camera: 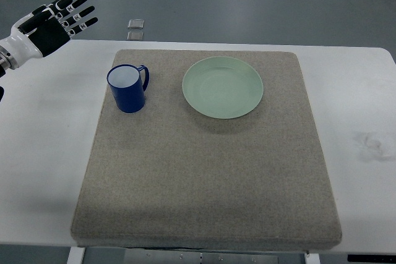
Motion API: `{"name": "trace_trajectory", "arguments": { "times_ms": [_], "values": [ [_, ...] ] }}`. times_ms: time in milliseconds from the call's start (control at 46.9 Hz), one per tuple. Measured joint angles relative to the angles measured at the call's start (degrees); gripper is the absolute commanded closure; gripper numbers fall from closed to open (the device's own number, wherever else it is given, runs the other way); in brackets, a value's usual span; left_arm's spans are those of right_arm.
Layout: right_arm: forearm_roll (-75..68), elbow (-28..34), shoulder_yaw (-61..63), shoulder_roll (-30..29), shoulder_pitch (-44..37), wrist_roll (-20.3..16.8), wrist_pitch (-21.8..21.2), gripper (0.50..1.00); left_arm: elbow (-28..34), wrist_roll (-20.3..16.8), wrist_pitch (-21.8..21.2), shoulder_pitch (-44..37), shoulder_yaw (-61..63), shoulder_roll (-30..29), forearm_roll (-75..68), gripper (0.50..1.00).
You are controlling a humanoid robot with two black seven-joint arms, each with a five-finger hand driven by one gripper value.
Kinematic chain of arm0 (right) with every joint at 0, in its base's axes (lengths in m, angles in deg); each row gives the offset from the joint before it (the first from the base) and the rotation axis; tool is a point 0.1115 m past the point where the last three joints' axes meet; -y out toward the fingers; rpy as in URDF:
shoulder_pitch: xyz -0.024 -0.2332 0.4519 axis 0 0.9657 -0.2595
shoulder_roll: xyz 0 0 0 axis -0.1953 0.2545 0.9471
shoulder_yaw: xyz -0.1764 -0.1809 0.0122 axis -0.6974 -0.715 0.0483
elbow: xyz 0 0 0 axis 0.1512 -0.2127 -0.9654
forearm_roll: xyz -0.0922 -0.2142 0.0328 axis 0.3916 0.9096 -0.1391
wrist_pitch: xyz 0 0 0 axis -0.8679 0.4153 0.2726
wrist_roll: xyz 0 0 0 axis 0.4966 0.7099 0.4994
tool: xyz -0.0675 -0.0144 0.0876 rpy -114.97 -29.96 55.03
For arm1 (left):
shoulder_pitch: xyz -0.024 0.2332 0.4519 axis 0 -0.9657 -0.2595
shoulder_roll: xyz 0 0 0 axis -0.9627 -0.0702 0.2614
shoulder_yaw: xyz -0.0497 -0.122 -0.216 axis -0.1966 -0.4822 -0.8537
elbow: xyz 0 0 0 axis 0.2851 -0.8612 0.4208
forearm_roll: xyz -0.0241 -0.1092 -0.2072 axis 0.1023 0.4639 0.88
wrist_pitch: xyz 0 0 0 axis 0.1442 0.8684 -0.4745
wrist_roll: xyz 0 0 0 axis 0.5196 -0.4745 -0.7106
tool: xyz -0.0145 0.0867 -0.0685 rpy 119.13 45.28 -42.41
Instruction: Place cup left of plate with left hand
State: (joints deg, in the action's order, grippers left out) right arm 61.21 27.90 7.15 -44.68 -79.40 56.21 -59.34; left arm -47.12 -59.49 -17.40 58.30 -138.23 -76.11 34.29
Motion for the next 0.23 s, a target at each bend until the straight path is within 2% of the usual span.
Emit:
{"name": "trace_trajectory", "arguments": {
  "times_ms": [235],
  "values": [
    [-0.13,0.58,-0.02,0.0,-0.04,0.02,0.02,0.568,-0.11,0.0,0.0,-0.48,-0.03,0.01,-0.07,0.5]
  ]
}}
